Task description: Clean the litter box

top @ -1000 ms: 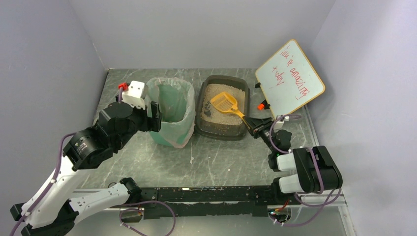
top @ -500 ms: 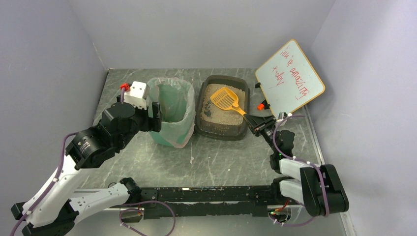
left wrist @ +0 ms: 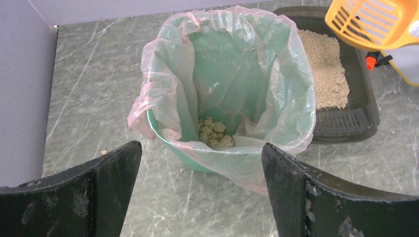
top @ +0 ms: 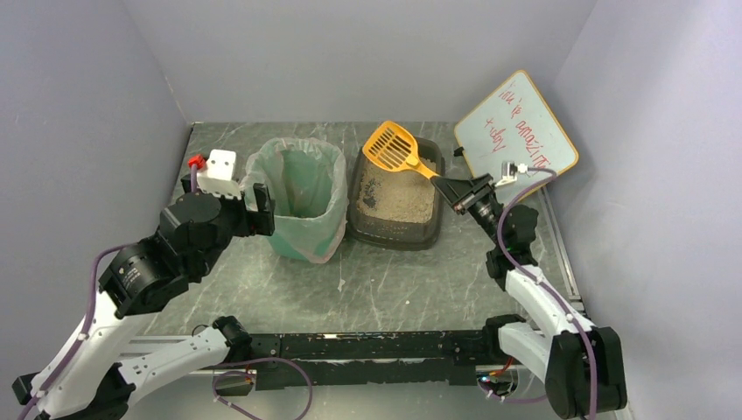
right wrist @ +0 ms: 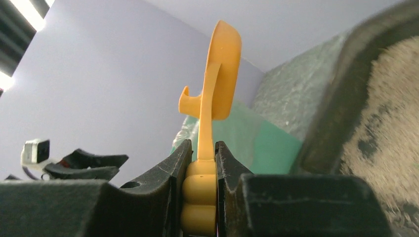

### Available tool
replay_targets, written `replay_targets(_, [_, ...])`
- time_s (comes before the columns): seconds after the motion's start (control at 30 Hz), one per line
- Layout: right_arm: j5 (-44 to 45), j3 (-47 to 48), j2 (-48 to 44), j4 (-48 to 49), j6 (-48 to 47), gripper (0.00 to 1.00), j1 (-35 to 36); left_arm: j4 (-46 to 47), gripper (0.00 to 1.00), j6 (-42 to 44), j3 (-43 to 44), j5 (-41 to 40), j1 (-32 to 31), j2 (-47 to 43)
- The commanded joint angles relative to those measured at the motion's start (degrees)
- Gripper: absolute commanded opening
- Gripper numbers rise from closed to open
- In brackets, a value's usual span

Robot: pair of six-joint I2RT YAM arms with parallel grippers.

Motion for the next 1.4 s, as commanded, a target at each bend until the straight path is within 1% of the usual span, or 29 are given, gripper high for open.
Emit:
replay_targets(0.0, [-4.04,11.94,-0.98,-8.42,-11.06,0.00,4.67,0.79,0.97,-0.24,-0.65,-2.09,-0.25,-0.91])
replay_targets(0.07, [-2.93,17.31,-0.32,-14.61,-16.91,0.00,7.82,0.71,0.97,-0.30,-0.79,-2.07,-0.25,-1.25])
replay_targets(0.2, [-3.19,28.52,3.88,-23.75,-26.19,0.00,13.41,0.41,0.97,-0.25,-0.66,-1.90,-0.25,-1.85])
replay_targets(0.27, [-1.55,34.45,6.68,-31.03,-33.02,0.00,16.95,0.09,0.97,-0.35,-0.43,-1.99,-0.21,-2.05])
replay_targets(0.33, [1.99,40.39,9.52,-39.16,-42.88,0.00,20.92,-0.18,0.97,-0.29,-0.12,-2.03,-0.24,-2.31])
replay_targets(0.4, [5.37,45.78,12.09,-45.31,-50.47,0.00,24.85,-0.60,0.97,-0.26,0.21,-2.24,-0.22,-2.64])
replay_targets(0.47, [10.98,50.71,14.89,-52.30,-58.15,0.00,29.25,-0.90,0.97,-0.23,0.41,-2.47,-0.18,-2.90])
replay_targets(0.53, [18.34,54.67,16.87,-56.69,-65.77,0.00,34.08,-1.27,0.97,-0.33,0.72,-2.60,-0.25,-3.06])
replay_targets(0.6, [27.26,56.76,17.91,-58.29,-74.41,0.00,39.97,-1.71,0.97,-0.34,0.86,-2.86,-0.25,-3.38])
replay_targets(0.67, [37.42,56.67,18.17,-57.32,-83.09,0.00,46.53,-1.83,0.97,-0.43,0.74,-3.09,-0.25,-3.72])
replay_targets(0.7, [41.10,56.18,18.23,-56.38,-87.27,0.00,49.03,-1.87,0.97,-0.43,0.71,-2.98,-0.25,-3.95])
replay_targets(0.77, [46.74,54.95,18.31,-53.69,-96.84,0.00,53.03,-1.89,0.97,-0.45,0.54,-3.09,-0.23,-4.18])
replay_targets(0.83, [49.51,53.99,18.26,-51.53,-102.33,0.00,55.60,-1.93,0.97,-0.36,0.43,-3.12,-0.24,-4.43])
replay_targets(0.93, [50.85,54.02,18.16,-50.21,-105.73,0.00,57.53,-1.94,0.97,-0.39,0.18,-3.31,-0.25,-4.60])
replay_targets(1.07, [50.76,54.01,17.34,-49.52,-105.15,0.00,58.10,-1.85,0.97,-0.26,-0.07,-3.06,-0.25,-4.81])
replay_targets(1.23, [53.92,50.01,12.85,-43.28,-99.56,0.00,58.08,-1.96,0.97,0.00,0.22,-2.87,-0.23,-4.65])
replay_targets(1.37, [59.66,44.13,7.54,-37.87,-92.84,0.00,58.06,-1.87,0.97,-0.17,-0.03,-2.61,-0.20,-4.52])
